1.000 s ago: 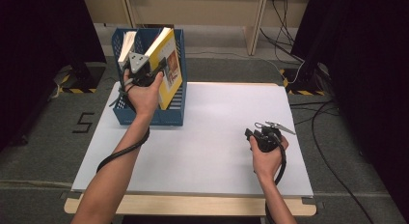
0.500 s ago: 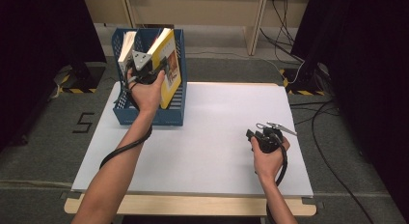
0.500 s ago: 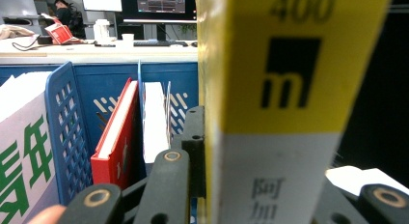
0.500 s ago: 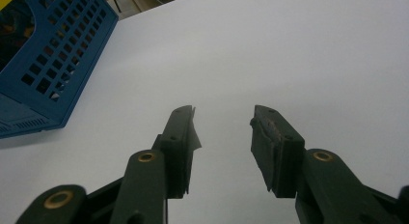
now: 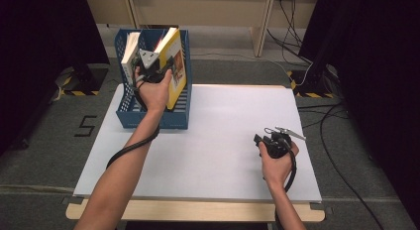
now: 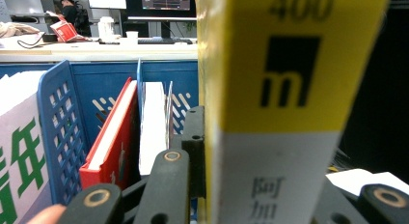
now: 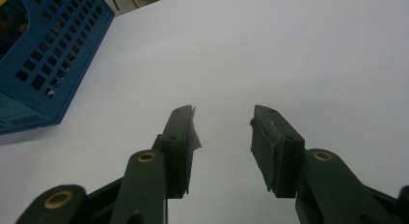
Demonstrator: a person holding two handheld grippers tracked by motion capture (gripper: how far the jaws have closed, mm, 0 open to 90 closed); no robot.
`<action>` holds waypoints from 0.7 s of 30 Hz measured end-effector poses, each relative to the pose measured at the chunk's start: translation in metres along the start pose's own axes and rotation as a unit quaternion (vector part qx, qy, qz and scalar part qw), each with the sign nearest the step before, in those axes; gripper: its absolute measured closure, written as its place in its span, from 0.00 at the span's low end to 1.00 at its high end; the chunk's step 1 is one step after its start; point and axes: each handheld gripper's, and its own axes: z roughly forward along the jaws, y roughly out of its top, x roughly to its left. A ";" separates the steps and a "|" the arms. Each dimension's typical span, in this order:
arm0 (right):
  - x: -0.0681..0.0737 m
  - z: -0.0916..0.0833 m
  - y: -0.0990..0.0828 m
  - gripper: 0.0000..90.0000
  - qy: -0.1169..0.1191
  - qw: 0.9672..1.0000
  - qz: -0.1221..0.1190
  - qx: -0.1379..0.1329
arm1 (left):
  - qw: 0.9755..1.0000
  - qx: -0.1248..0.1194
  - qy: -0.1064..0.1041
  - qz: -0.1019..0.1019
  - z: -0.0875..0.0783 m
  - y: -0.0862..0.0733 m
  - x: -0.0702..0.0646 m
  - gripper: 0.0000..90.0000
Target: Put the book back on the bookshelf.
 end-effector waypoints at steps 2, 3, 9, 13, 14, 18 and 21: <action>0.000 0.000 0.000 0.67 0.001 1.000 0.000 0.000 | 1.000 0.001 0.003 0.002 0.002 0.000 -0.001 0.83; 0.000 0.000 0.000 0.67 0.000 1.000 0.000 0.000 | 1.000 0.001 0.004 0.003 0.003 -0.001 0.000 0.83; -0.002 0.001 -0.002 0.67 0.001 1.000 0.000 0.002 | 1.000 -0.001 0.002 0.004 0.008 -0.004 -0.001 0.83; 0.000 0.002 -0.004 0.67 0.000 1.000 0.007 0.005 | 1.000 -0.001 0.004 0.002 0.011 -0.008 -0.002 0.83; 0.000 0.002 -0.004 0.67 0.000 1.000 0.006 0.007 | 1.000 0.001 0.003 0.002 0.012 -0.009 -0.002 0.83; -0.001 0.003 -0.005 0.67 0.002 1.000 -0.001 0.006 | 1.000 0.002 0.005 0.004 0.014 -0.013 -0.004 0.83; -0.001 0.004 -0.005 0.67 0.001 1.000 0.000 0.008 | 1.000 0.003 0.005 0.003 0.016 -0.016 -0.005 0.83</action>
